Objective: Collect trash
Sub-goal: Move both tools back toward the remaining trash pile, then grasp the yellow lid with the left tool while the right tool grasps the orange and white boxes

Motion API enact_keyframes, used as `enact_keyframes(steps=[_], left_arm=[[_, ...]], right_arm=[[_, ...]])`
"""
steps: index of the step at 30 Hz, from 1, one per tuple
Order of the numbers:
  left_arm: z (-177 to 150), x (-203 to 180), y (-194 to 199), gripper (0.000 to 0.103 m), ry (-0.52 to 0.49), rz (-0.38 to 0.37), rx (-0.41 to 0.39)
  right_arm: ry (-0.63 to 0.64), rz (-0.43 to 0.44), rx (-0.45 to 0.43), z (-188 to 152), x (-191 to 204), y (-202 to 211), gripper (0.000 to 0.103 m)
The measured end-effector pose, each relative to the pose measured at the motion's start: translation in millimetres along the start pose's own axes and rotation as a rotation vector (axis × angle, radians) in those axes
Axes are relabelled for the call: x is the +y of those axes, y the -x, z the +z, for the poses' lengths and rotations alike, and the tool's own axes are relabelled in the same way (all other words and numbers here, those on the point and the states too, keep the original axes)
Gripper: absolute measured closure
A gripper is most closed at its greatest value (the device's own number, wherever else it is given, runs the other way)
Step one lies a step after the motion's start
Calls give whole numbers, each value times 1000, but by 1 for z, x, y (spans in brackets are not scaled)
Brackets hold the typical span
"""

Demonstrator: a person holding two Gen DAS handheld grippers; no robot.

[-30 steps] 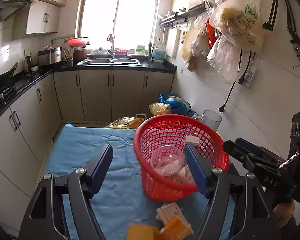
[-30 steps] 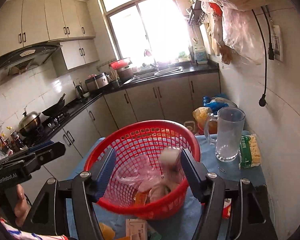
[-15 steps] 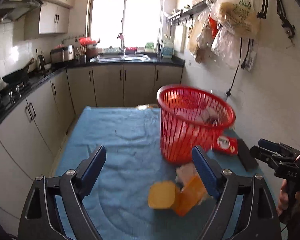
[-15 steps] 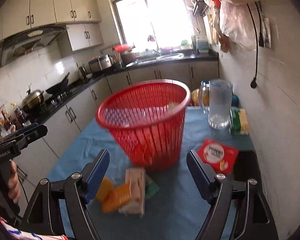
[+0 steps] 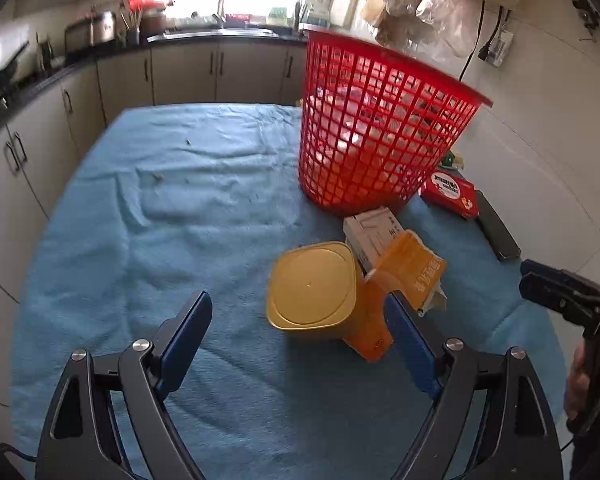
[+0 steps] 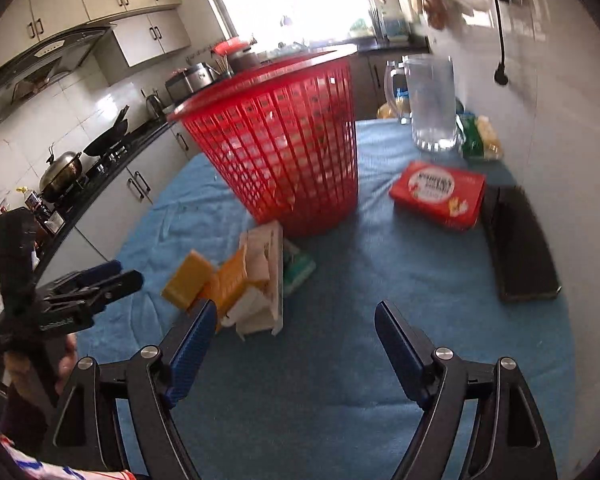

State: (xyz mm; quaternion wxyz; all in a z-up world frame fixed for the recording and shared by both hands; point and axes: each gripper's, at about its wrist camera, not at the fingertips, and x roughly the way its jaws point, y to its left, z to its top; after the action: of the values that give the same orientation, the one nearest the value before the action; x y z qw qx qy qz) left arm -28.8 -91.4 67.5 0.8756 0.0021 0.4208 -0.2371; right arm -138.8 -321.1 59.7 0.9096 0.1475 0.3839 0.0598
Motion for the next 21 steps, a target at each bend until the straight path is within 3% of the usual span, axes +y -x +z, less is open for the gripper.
enact_keyframes(steps=[16, 18, 19, 21], left_arm=[[2, 11, -54, 16, 53, -87, 81], [0, 10, -56, 22, 43, -81, 88], [-1, 10, -57, 37, 39, -81, 93], [-2, 11, -56, 37, 51, -67, 99]], right_arm=[[7, 61, 72, -9, 13, -46, 18], [6, 70, 74, -9, 13, -51, 18], [5, 76, 74, -8, 13, -53, 18], [3, 85, 72, -7, 14, -56, 18]])
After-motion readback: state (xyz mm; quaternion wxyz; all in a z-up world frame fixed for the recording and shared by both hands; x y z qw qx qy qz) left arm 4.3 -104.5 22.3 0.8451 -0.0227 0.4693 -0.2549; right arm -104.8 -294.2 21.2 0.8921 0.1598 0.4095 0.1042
